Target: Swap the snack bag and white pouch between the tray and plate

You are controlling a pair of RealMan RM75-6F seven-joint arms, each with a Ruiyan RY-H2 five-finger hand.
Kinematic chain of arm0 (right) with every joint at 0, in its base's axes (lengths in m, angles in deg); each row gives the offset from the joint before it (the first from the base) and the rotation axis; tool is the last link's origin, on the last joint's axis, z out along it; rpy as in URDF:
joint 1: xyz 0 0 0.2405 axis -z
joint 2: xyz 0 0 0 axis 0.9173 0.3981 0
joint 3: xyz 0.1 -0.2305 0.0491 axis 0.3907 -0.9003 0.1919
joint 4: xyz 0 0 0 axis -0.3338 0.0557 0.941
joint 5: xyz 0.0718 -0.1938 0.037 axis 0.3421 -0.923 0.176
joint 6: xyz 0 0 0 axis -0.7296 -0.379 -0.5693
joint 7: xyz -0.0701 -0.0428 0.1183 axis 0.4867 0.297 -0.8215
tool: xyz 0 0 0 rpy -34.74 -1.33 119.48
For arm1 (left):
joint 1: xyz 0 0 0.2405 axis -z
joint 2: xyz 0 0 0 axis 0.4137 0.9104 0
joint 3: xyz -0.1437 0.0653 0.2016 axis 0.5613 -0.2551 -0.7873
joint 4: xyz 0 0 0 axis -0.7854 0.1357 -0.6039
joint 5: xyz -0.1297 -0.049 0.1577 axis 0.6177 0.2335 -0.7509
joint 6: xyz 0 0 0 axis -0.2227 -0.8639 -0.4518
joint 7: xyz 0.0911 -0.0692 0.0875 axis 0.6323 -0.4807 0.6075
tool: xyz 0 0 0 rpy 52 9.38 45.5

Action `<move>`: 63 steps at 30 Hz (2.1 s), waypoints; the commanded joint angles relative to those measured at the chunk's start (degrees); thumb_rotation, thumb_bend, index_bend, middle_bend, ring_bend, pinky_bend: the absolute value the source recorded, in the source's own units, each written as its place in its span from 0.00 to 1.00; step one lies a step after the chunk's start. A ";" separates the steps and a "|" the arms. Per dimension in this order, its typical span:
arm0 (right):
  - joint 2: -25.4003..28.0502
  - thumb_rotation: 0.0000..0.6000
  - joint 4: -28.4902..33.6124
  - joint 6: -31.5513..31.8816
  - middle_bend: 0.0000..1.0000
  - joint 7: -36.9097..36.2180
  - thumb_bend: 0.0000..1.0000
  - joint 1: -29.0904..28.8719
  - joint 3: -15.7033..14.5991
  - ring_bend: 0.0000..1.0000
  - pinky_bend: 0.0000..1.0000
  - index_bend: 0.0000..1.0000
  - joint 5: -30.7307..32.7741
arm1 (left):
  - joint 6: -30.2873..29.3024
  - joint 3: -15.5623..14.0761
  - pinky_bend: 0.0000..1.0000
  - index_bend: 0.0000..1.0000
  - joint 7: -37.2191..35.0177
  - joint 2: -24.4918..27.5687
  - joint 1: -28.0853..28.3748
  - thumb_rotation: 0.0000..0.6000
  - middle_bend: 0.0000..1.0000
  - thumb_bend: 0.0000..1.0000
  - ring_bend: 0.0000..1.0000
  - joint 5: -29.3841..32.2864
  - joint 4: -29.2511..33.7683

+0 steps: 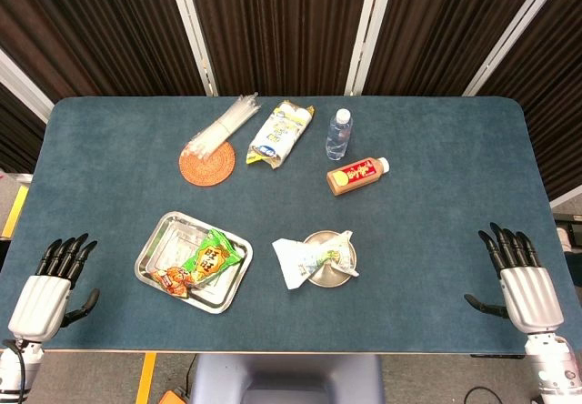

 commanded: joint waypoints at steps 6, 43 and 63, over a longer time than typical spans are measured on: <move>0.17 1.00 -0.20 0.40 0.00 -1.09 0.13 0.23 -0.22 0.00 0.00 0.00 -0.43 | 3.14 -2.65 0.06 0.00 -4.09 -0.20 2.08 1.00 0.00 0.39 0.00 -3.97 1.41; 2.49 1.00 0.65 -1.85 0.00 -3.98 0.13 0.02 -1.09 0.00 0.00 0.00 -0.04 | 24.43 5.16 0.20 0.00 27.75 -23.84 15.06 1.00 0.00 0.35 0.00 10.65 -2.48; 3.04 1.00 1.38 -2.13 0.00 -3.70 0.13 0.18 -1.22 0.00 0.00 0.00 0.33 | 18.53 7.87 0.63 0.51 24.92 -30.35 18.13 1.00 0.59 0.43 0.57 11.60 -12.75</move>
